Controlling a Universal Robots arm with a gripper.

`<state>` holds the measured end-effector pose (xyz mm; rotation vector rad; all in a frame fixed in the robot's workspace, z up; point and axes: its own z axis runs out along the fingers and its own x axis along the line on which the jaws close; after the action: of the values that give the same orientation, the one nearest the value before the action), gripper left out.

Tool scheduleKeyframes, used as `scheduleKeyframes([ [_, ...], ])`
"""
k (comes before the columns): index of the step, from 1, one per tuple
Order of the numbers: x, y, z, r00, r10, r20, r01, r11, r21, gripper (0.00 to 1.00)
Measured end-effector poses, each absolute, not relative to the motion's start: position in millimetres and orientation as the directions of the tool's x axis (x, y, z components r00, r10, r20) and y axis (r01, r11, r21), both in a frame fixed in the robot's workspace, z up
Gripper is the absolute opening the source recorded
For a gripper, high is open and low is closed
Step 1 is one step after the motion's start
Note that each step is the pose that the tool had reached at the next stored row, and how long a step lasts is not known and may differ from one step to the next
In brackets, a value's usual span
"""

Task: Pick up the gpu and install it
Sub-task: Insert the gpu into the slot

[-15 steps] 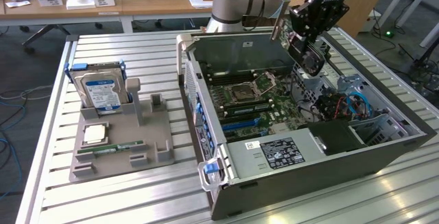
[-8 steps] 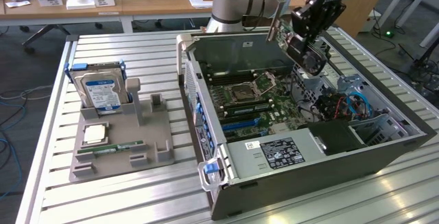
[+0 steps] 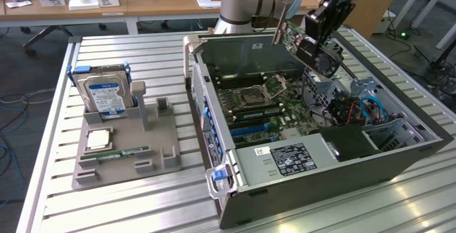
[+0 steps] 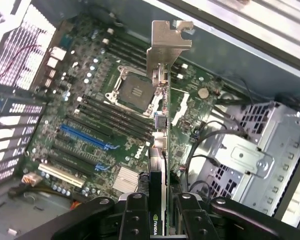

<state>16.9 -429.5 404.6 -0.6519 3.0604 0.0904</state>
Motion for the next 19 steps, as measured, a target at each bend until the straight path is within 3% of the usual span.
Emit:
scheduleKeyframes([
  [19, 16.9, -429.5, 403.2, -0.721, -0.692, -0.023, -0.692, 0.72, 0.054, 0.26],
])
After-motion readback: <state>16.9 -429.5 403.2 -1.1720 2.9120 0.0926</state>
